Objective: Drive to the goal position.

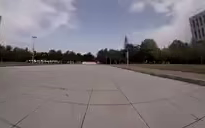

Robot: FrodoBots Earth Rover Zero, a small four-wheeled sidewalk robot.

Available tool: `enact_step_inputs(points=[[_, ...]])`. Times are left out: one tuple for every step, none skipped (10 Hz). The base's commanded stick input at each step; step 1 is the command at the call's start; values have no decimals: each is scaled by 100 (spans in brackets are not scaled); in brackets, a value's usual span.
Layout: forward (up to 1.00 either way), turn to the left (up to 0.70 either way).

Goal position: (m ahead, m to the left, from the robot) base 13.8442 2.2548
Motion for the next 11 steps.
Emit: enact_step_inputs(points=[[100, 0], [100, 0], [100, 0], [100, 0], [100, 0], [100, 0], [100, 0], [100, 0], [100, 0], [100, 0], [100, 0]])
